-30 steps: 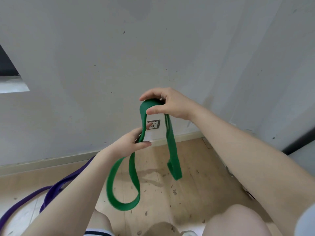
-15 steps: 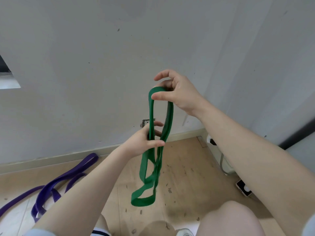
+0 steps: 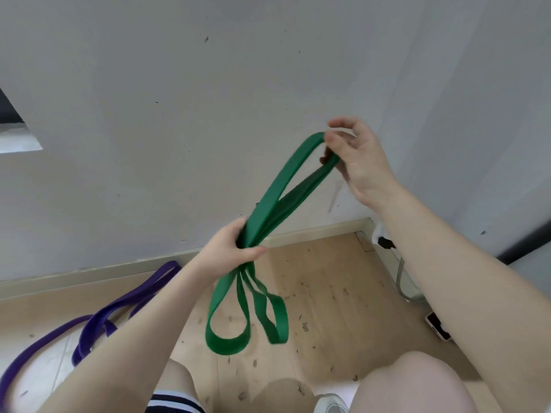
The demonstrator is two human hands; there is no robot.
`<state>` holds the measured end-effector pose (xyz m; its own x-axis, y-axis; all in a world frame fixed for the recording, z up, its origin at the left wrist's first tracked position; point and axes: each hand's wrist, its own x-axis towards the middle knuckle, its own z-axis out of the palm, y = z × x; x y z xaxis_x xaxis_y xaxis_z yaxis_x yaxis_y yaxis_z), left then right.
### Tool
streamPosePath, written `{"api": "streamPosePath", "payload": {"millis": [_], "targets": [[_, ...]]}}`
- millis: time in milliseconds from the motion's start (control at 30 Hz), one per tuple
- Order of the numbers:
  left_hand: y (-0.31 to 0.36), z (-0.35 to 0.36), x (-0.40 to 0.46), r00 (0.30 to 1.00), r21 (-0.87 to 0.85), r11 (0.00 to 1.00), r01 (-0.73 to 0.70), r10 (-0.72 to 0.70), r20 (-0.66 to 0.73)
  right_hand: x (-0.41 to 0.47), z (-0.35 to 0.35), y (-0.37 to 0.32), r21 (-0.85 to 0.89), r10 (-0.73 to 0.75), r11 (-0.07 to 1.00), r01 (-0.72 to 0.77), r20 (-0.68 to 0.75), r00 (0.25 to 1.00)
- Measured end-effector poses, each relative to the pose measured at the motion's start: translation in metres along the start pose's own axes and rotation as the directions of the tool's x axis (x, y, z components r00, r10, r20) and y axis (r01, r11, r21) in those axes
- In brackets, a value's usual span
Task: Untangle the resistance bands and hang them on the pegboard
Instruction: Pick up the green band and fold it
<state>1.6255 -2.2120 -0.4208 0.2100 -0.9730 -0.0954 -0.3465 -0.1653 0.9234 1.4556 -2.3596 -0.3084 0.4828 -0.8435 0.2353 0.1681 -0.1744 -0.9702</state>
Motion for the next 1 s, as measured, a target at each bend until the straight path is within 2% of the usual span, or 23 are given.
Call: {"api": "streamPosePath", "payload": {"millis": [100, 200, 233, 267, 300, 367, 400, 467, 567, 633, 667, 733, 800, 867, 900, 933, 967, 1000], "targets": [[0.011, -0.014, 0.005, 0.992, 0.026, 0.999, -0.025, 0.028, -0.121, -0.006, -0.034, 0.031, 0.082, 0.142, 0.988, -0.132, -0.138, 0.980], [0.031, -0.014, 0.014, 0.983, 0.054, 0.998, -0.038, 0.047, -0.179, -0.008, -0.039, 0.055, 0.157, 0.285, 0.953, -0.258, -0.183, 0.941], [0.037, -0.014, 0.017, 0.978, 0.056, 0.998, -0.031, 0.042, -0.205, -0.008, -0.035, 0.060, 0.115, 0.334, 0.941, -0.318, -0.185, 0.924], [0.041, -0.015, 0.021, 0.970, 0.047, 0.999, -0.018, 0.029, -0.242, -0.009, -0.030, 0.065, 0.001, 0.359, 0.930, -0.367, -0.207, 0.910], [0.044, -0.016, 0.024, 0.959, 0.024, 1.000, -0.005, 0.011, -0.282, -0.013, -0.022, 0.068, -0.166, 0.337, 0.910, -0.380, -0.238, 0.911], [0.048, -0.016, 0.030, 0.935, -0.031, 0.999, 0.039, -0.047, -0.351, -0.031, -0.001, 0.074, -0.428, 0.182, 0.853, -0.298, -0.290, 0.940], [0.049, -0.015, 0.032, 0.921, -0.070, 0.994, 0.083, -0.103, -0.376, -0.044, 0.013, 0.076, -0.482, 0.114, 0.843, -0.239, -0.274, 0.955], [0.048, -0.011, 0.036, 0.880, -0.179, 0.965, 0.193, -0.251, -0.404, -0.064, 0.040, 0.082, -0.489, 0.104, 0.858, -0.158, -0.135, 0.985], [0.043, -0.006, 0.037, 0.792, -0.321, 0.873, 0.368, -0.475, -0.383, -0.077, 0.071, 0.093, -0.477, 0.262, 0.860, -0.180, 0.111, 0.959], [0.039, -0.005, 0.035, 0.758, -0.324, 0.819, 0.474, -0.567, -0.323, -0.076, 0.082, 0.099, -0.469, 0.330, 0.856, -0.220, 0.166, 0.929], [0.039, -0.004, 0.034, 0.752, -0.366, 0.795, 0.485, -0.592, -0.290, -0.074, 0.084, 0.103, -0.489, 0.342, 0.842, -0.226, 0.160, 0.926], [0.040, -0.005, 0.033, 0.743, -0.604, 0.684, 0.409, -0.633, -0.214, -0.067, 0.082, 0.111, -0.535, 0.363, 0.812, -0.235, 0.146, 0.920], [0.042, -0.006, 0.028, 0.750, -0.786, 0.538, 0.304, -0.644, -0.151, -0.058, 0.071, 0.118, -0.451, 0.445, 0.829, -0.330, 0.175, 0.878], [0.040, -0.007, 0.022, 0.787, -0.830, 0.487, 0.273, -0.609, -0.098, -0.048, 0.059, 0.118, -0.331, 0.520, 0.840, -0.431, 0.264, 0.812], [0.041, -0.010, 0.018, 0.802, -0.810, 0.508, 0.292, -0.592, -0.082, -0.042, 0.055, 0.114, -0.302, 0.527, 0.843, -0.445, 0.301, 0.795], [0.042, -0.014, 0.015, 0.805, -0.748, 0.571, 0.338, -0.587, -0.084, -0.035, 0.050, 0.109, -0.280, 0.523, 0.849, -0.448, 0.322, 0.789], [0.043, -0.021, 0.013, 0.813, -0.619, 0.679, 0.395, -0.572, -0.108, -0.027, 0.046, 0.103, -0.250, 0.513, 0.857, -0.451, 0.333, 0.791], [0.043, -0.030, 0.014, 0.831, -0.391, 0.810, 0.438, -0.531, -0.169, -0.018, 0.044, 0.097, -0.211, 0.504, 0.864, -0.457, 0.344, 0.792]]}}
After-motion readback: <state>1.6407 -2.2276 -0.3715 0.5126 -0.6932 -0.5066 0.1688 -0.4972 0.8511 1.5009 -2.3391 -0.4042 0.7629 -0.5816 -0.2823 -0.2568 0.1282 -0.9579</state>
